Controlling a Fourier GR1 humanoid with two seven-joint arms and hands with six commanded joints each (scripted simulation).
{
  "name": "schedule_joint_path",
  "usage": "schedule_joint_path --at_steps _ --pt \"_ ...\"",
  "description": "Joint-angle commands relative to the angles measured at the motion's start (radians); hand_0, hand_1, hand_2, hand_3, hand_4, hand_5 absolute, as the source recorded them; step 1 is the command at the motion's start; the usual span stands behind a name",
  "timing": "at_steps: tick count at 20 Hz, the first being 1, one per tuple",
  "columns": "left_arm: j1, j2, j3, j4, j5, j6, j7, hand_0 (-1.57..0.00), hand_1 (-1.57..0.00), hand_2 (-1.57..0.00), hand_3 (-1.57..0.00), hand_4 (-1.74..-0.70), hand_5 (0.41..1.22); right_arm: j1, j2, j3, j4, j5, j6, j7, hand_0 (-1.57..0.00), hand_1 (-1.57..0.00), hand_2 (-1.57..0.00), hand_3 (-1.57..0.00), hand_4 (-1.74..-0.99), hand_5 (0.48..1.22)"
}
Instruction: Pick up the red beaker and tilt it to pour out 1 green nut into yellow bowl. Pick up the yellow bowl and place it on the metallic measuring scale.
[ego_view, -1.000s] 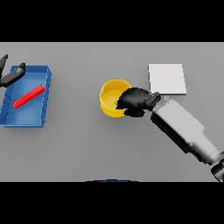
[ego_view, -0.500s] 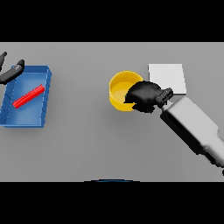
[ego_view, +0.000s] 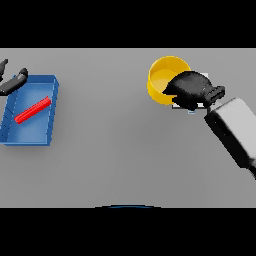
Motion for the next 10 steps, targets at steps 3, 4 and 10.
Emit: schedule_joint_path --at_steps 3,4,10 --pt "0.021 0.0 0.0 -0.023 0.004 0.006 0.01 0.0 0.0 0.0 0.0 -0.85 0.746 -0.034 -0.017 -0.024 0.099 0.016 -0.051 -0.015 -1.57 -1.57 -1.55 -1.15 -1.741 1.221" --pt "0.02 0.001 -0.001 -0.031 0.003 0.008 0.023 0.0 0.0 0.0 0.0 -0.85 0.754 -0.036 -0.018 -0.029 0.127 0.022 -0.072 -0.017 -1.57 -1.57 -1.55 -1.16 -1.741 1.221" --pt "0.027 0.002 -0.003 -0.042 -0.001 0.019 0.057 0.0 0.0 0.0 0.0 -0.86 0.773 -0.059 -0.009 -0.067 0.314 0.044 -0.154 -0.048 -1.57 -1.57 -1.52 -1.17 -1.741 1.221"
